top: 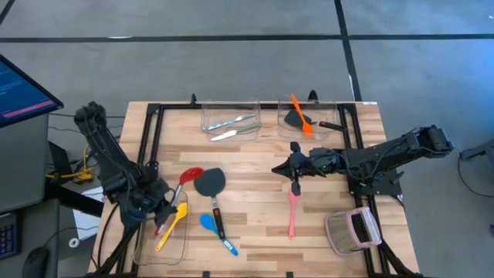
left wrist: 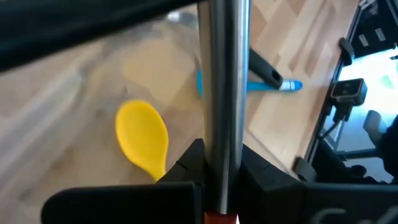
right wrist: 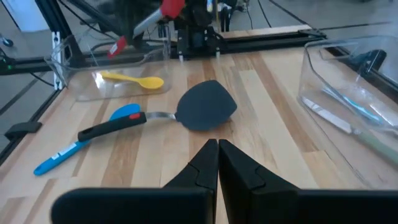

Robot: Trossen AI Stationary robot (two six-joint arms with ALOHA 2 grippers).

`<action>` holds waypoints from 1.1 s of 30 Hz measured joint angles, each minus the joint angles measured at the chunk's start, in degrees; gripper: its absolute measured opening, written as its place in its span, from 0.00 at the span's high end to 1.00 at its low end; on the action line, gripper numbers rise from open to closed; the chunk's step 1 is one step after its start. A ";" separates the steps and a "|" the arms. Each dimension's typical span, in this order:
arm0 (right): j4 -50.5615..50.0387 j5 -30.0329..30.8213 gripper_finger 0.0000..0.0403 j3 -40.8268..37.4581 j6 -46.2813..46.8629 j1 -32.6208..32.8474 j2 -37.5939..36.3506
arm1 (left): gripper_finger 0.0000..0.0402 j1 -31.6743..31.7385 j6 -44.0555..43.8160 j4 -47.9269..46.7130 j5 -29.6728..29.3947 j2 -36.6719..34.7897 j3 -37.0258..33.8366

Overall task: Pick & Place Kitchen Items
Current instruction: Put the red serving spoon into the bottom transparent bin

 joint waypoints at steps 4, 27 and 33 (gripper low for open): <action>0.22 0.01 0.98 0.00 0.14 -0.01 0.02 | 0.95 -4.18 -6.03 1.90 0.00 2.73 -0.78; 0.39 0.00 0.98 0.00 0.06 0.04 0.02 | 0.81 -10.51 -18.46 5.34 0.09 12.14 -0.58; 0.39 -0.01 0.98 0.00 -0.32 0.04 0.02 | 0.70 -10.48 -16.17 5.30 -0.24 12.20 -0.63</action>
